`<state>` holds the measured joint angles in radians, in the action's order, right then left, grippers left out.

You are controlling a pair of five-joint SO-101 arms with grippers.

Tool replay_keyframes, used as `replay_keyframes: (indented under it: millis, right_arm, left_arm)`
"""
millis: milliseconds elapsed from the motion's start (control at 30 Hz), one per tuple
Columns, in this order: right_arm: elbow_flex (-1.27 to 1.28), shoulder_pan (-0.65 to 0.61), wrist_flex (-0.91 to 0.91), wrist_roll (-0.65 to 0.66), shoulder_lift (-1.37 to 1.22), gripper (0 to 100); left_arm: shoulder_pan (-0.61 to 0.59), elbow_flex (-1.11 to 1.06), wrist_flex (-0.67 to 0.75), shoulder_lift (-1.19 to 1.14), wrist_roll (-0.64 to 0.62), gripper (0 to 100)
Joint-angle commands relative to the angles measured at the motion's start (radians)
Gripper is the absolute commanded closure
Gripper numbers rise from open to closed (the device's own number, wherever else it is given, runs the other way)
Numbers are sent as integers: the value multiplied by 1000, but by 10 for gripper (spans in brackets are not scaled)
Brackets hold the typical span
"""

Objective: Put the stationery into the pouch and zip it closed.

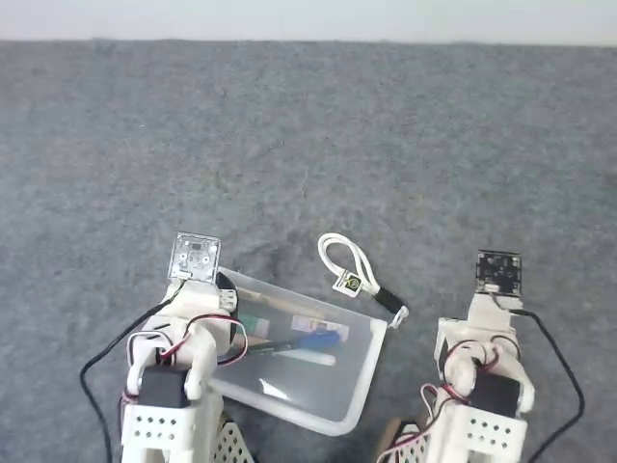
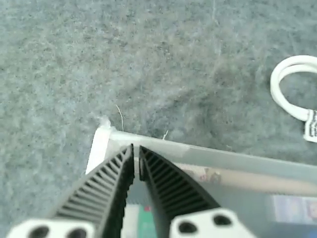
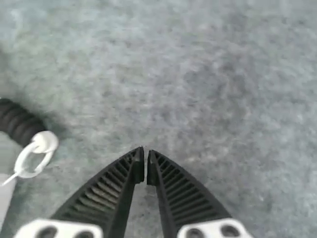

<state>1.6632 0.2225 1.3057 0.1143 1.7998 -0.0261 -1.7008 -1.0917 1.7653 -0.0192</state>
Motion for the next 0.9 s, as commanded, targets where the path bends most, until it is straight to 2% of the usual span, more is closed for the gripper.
replay_keyframes:
  millis: [0,133,867]
  right_arm:
    - [20,35,7,0,18,991]
    - [20,35,7,0,18,991]
    - [20,35,7,0,18,991]
  left_arm:
    - [-8,12,-48,14,9,988]
    - [-3,12,-124,17,11,988]
    - [-2,12,-123,18,11,988]
